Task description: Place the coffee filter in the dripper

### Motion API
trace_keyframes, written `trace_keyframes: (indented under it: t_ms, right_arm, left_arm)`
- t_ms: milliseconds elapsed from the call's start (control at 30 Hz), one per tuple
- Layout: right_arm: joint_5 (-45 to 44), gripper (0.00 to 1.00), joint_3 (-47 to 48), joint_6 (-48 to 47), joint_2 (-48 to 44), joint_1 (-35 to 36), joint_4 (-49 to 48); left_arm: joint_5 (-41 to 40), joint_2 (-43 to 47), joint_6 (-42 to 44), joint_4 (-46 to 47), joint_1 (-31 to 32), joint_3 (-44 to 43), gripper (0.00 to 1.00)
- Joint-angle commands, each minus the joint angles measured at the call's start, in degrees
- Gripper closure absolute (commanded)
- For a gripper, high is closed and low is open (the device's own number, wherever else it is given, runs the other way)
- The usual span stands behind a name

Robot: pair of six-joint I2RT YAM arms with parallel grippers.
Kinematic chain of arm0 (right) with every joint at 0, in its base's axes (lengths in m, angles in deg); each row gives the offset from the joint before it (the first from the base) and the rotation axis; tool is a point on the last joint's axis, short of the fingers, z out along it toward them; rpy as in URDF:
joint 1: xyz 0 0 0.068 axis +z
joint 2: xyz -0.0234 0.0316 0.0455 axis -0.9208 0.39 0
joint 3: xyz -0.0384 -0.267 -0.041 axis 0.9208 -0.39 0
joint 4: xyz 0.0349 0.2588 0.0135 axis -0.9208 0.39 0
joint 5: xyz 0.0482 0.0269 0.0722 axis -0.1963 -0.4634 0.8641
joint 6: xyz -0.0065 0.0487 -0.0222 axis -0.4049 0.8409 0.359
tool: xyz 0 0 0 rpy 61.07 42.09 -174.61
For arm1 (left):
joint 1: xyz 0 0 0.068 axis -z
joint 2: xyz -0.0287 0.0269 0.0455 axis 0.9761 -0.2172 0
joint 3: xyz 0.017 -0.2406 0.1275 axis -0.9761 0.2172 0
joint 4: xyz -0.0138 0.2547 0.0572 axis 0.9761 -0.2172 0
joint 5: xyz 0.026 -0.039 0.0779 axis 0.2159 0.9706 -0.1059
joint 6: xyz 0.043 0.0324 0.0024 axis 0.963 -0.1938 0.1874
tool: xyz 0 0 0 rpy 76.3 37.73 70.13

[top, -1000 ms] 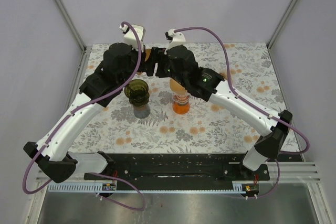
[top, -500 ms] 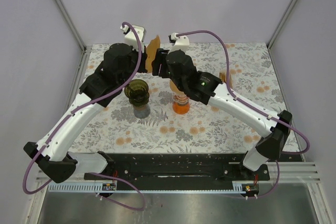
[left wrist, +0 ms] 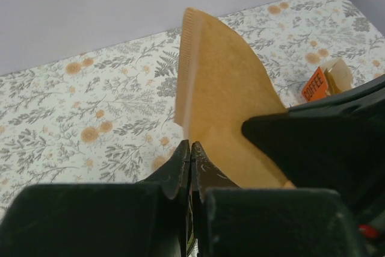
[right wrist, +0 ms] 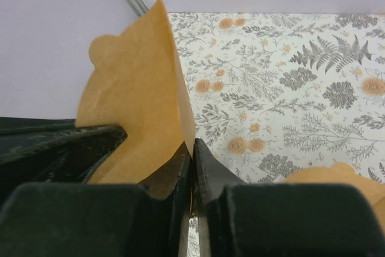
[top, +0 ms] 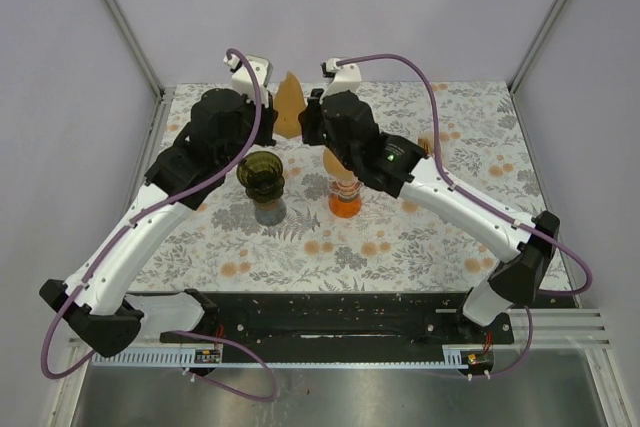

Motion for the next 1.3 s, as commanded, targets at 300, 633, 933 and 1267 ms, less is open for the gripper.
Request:
trace_keyframes:
  t_ms: [300,633,933,1267]
  right_arm:
    - [14.63,1.0,25.32,-4.45,14.49,-0.84,23.58]
    - [18.07,1.0,31.65,-3.04,19.67,-0.84,31.57]
    - [19.65,1.0,37.63,-3.04,24.95,-0.67,37.74]
    - [21.23,0.98,40.18,-4.1,28.64,-0.67,37.21]
  left_arm:
    - [7.18,7.37,5.91,-6.45,-8.8,6.25,0.95]
    - [15.96,8.87,10.04,-11.02,-15.3,12.05,0.97]
    - [18.79,8.69,10.83,-11.91,-18.12,15.92,0.97]
    - [18.26,8.52,11.97,-11.73,-19.09,16.89,0.97]
